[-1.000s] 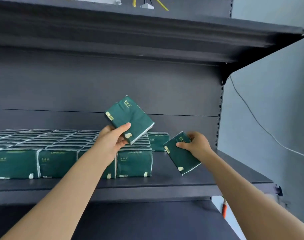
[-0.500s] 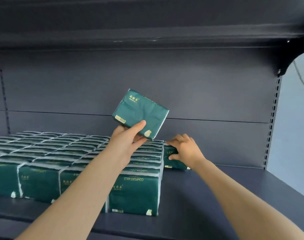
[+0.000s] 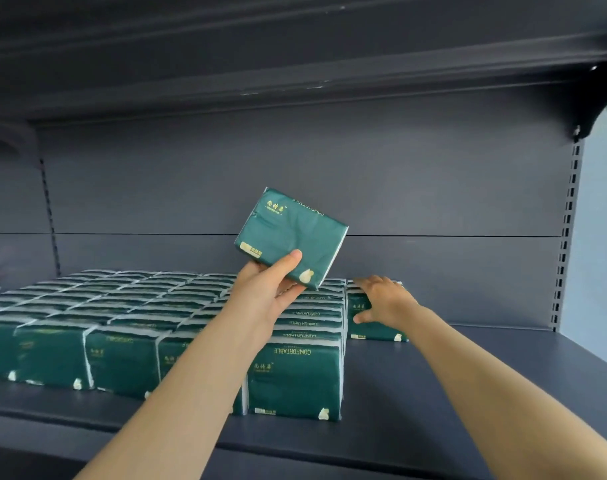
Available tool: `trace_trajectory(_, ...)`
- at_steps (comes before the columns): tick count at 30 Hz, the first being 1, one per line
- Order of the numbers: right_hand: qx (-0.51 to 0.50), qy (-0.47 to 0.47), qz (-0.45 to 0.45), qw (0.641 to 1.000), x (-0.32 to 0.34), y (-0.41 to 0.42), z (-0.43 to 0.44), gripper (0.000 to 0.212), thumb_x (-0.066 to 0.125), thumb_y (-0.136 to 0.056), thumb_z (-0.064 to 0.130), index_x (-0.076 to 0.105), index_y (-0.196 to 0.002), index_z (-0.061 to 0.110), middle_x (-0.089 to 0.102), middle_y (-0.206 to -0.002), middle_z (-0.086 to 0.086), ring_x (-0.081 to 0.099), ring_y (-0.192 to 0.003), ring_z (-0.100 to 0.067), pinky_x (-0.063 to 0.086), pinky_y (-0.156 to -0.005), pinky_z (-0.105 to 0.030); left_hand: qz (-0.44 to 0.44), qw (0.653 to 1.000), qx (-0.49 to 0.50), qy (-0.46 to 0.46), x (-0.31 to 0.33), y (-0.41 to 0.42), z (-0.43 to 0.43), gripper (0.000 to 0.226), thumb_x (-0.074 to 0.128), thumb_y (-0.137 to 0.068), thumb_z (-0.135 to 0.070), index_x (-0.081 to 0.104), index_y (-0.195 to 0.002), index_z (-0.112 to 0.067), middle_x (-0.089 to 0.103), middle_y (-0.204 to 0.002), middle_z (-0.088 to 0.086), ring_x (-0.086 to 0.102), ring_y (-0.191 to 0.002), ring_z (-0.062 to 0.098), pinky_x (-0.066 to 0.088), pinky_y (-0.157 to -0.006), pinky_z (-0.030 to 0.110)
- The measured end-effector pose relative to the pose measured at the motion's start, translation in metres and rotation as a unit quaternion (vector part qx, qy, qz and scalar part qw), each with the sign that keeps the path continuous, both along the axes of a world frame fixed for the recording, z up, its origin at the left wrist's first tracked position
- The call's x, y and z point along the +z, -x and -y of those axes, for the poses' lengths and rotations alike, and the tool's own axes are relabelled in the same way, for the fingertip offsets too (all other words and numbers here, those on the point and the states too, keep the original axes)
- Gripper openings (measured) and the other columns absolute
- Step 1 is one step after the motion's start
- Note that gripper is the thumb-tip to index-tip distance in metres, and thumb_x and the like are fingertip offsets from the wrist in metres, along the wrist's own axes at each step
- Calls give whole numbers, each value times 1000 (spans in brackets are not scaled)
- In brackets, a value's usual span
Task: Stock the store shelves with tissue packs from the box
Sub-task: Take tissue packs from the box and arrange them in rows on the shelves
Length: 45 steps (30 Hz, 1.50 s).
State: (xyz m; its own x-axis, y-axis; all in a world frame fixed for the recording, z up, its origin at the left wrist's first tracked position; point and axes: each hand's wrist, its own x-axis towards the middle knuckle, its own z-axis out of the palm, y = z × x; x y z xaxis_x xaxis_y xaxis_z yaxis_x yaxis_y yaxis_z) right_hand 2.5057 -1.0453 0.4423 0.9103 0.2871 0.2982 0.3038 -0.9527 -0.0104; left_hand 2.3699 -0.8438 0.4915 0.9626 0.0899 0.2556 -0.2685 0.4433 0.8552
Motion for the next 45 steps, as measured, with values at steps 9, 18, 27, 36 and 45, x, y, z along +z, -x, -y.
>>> trace_trajectory(9,40,-638,-44,768,30,129,-16,28,57,-93,31,61,-110,10,66,-117,-9,63,-102,-18,48,-91,-27,18,998,-50,41,-6,39,-2,15,60,-91,-9,60,-104,-14,70,-103,3,68,-92,14,56,-75,26)
trace_trajectory(18,114,-698,31,706,30,225,-51,19,65,-88,22,66,-104,12,74,-97,0,70,-90,-15,55,-74,-28,59,993,-72,-69,-39,75,33,23,64,-88,-8,65,-103,-25,72,-101,-10,67,-97,9,51,-87,28)
trace_trajectory(27,57,-649,82,754,18,193,3,26,71,-82,19,65,-107,14,72,-100,5,68,-93,-10,55,-75,-23,246,652,207,-687,-59,48,-5,53,42,-93,-52,48,-130,-15,47,-129,-3,43,-120,11,37,-98,25)
trace_trajectory(36,-124,-426,42,895,-21,92,36,32,68,-84,30,59,-110,12,59,-93,3,55,-85,-17,38,-53,-16,303,460,253,-795,-82,4,-19,56,45,-83,-56,68,-100,-8,69,-95,3,69,-85,20,57,-69,32)
trace_trajectory(45,-158,-382,42,909,-54,33,22,42,65,-87,33,51,-113,3,60,-112,-13,56,-104,-30,45,-79,-35,302,463,243,-797,-85,3,-19,61,31,-83,-54,67,-101,-8,71,-97,2,70,-86,18,56,-71,32)
